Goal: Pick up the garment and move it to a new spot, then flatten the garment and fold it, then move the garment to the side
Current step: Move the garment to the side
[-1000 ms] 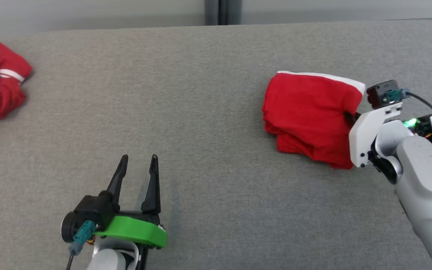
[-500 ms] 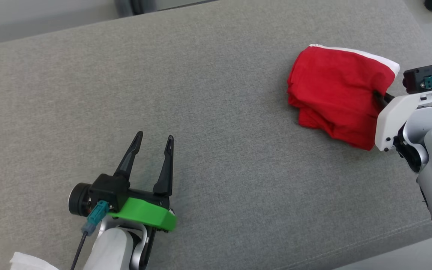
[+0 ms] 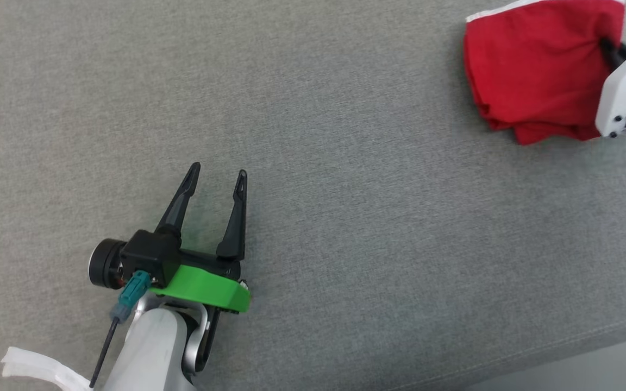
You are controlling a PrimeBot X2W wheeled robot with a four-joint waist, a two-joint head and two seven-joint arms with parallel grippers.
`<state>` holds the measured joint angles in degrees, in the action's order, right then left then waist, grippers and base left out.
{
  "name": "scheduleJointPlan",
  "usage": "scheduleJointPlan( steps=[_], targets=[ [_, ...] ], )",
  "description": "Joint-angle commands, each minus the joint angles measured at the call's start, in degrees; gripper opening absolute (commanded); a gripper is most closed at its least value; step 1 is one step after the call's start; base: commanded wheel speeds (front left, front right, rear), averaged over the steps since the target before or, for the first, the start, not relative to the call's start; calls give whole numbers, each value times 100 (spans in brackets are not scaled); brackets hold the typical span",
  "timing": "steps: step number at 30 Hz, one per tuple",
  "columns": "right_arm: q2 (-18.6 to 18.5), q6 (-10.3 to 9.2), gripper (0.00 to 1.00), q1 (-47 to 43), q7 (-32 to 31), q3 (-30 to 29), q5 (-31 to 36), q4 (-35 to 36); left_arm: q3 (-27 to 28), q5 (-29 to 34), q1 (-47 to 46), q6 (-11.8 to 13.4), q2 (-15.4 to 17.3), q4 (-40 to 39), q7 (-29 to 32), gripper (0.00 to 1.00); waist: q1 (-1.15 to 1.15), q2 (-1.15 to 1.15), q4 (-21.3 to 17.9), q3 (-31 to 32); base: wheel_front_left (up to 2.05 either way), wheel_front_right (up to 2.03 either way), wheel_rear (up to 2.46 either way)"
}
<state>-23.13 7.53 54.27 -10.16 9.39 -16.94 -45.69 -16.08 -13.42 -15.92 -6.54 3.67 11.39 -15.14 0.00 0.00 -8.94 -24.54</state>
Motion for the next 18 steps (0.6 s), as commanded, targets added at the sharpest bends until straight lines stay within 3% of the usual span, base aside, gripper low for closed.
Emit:
scheduleJointPlan(
  steps=[1, 8, 14, 15, 16, 17, 18],
  targets=[
    [-115, -8, 0, 153, -53, -8, 23, -77, 25, 57, -118, -8, 35, -30, 1, 100, 0, 0, 347, -264, 0, 0, 0],
    [-781, -8, 0, 669, -158, -203, 253, -492, 33, 87, -164, 7, 14, -119, 1, 100, 0, 0, 732, -452, 0, 0, 0],
    [-1173, -8, 0, 889, 30, -313, 486, -827, 61, 116, -130, 4, 3, -188, 1, 100, 0, 0, 831, -561, 0, 0, 0],
    [-1206, -8, 30, 913, 139, -361, 572, -881, 62, 120, -127, 3, 0, -195, 1, 100, 0, 0, 832, -578, 0, 0, 0],
    [-1211, -8, 45, 924, 246, -394, 655, -918, 63, 126, -125, 5, -1, -199, 1, 100, 0, 0, 830, -590, 0, 0, 0],
    [-1215, -8, 100, 949, 403, -468, 750, -958, 64, 131, -124, 8, -3, -201, 1, 100, 0, 0, 823, -603, 0, 0, 0],
    [-1196, -8, 100, 963, 520, -537, 808, -998, 62, 134, -128, 8, -4, -199, 1, 100, 0, 0, 816, -610, 0, 0, 0]
  ],
)
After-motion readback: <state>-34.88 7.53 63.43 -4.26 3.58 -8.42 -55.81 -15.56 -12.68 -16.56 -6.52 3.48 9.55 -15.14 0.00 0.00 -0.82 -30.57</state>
